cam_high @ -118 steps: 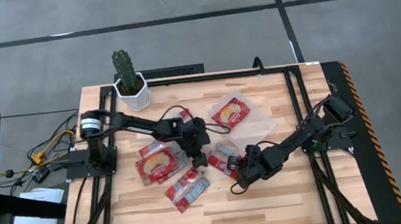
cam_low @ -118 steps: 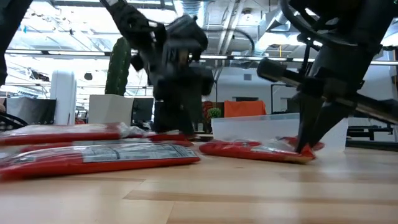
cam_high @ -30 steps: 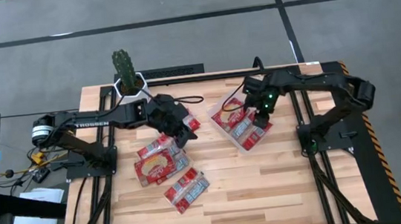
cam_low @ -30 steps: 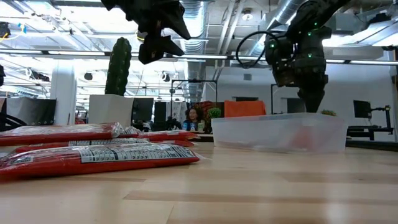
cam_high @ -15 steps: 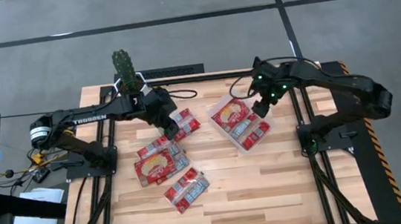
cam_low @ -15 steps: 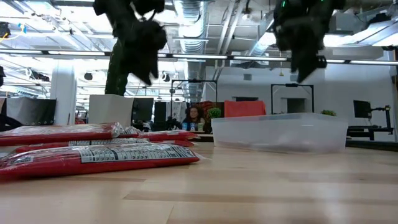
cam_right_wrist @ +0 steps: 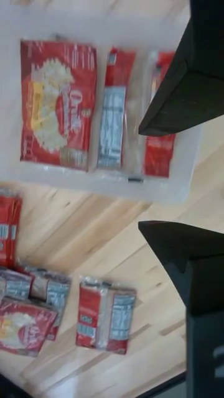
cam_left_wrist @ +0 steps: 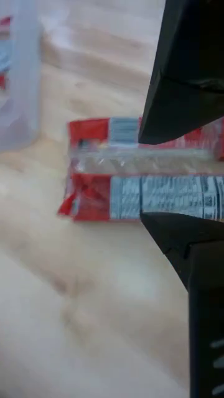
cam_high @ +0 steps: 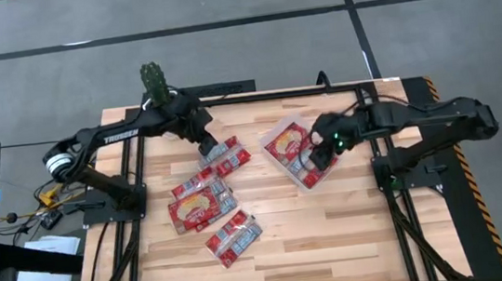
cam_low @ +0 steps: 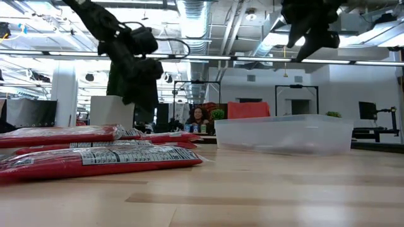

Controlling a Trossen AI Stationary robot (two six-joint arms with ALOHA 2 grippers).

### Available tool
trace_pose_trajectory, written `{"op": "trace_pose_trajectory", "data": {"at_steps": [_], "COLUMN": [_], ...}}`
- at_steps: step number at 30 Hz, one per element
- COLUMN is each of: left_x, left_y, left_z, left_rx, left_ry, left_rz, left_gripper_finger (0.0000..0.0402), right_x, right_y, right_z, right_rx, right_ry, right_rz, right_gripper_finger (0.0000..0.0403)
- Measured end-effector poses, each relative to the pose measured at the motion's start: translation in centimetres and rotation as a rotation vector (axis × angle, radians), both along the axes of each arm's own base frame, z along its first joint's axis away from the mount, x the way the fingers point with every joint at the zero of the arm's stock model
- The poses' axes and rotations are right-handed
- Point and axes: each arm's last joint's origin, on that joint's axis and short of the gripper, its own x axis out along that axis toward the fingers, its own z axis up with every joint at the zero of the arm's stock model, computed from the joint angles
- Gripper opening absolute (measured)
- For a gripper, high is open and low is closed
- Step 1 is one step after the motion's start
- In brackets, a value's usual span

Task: Sort popcorn bags into baskets
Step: Put the red popcorn bag into the transparent bin

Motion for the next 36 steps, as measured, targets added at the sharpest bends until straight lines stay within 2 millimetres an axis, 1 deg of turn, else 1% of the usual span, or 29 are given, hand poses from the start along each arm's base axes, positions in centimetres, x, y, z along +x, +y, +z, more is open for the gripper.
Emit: {"op": "trace_pose_trajectory", "data": {"at_steps": [7, 14, 19, 22, 24, 26, 28, 32, 33, 36], "left_x": [1.3, 1.8, 2.0, 2.3, 2.4, 2.6, 2.7, 2.8, 2.9, 3.1], "left_y": [-0.1, 0.2, -0.5, -1.5, -2.3, -3.1, -4.1, -5.6, -5.9, -6.6], "left_z": [-3.0, -5.9, -6.7, -6.9, -7.2, -7.5, -8.0, -8.8, -8.8, -8.7], "left_rx": [0.016, -0.060, -0.240, -0.261, -0.249, -0.244, -0.248, -0.283, -0.291, -0.326], "left_ry": [0.112, 0.185, 0.129, 0.145, 0.167, 0.169, 0.166, 0.169, 0.172, 0.182], "left_rz": [-0.072, -0.100, -0.196, -0.237, -0.262, -0.292, -0.323, -0.340, -0.337, -0.321], "left_gripper_finger": [0.0179, 0.0179, 0.0179, 0.0172, 0.0157, 0.0132, 0.0100, 0.0027, 0.0014, 0.0007], "right_x": [2.6, 5.1, 6.9, 7.8, 8.8, 9.6, 10.6, 11.7, 11.8, 12.0], "right_y": [3.5, 6.9, 9.2, 10.2, 10.6, 10.8, 11.1, 11.4, 11.4, 11.6], "right_z": [-1.6, -4.0, -6.1, -7.3, -8.1, -8.9, -9.6, -10.6, -10.7, -10.6], "right_rx": [0.005, 0.048, 0.072, 0.085, 0.095, 0.096, 0.113, 0.164, 0.173, 0.204], "right_ry": [-0.013, 0.000, -0.010, -0.009, -0.039, -0.056, -0.098, -0.139, -0.142, -0.173], "right_rz": [-0.024, -0.025, -0.026, -0.034, -0.047, -0.063, -0.068, -0.121, -0.130, -0.150], "right_gripper_finger": [0.0255, 0.0255, 0.0255, 0.0255, 0.0255, 0.0255, 0.0255, 0.0255, 0.0255, 0.0255]}}
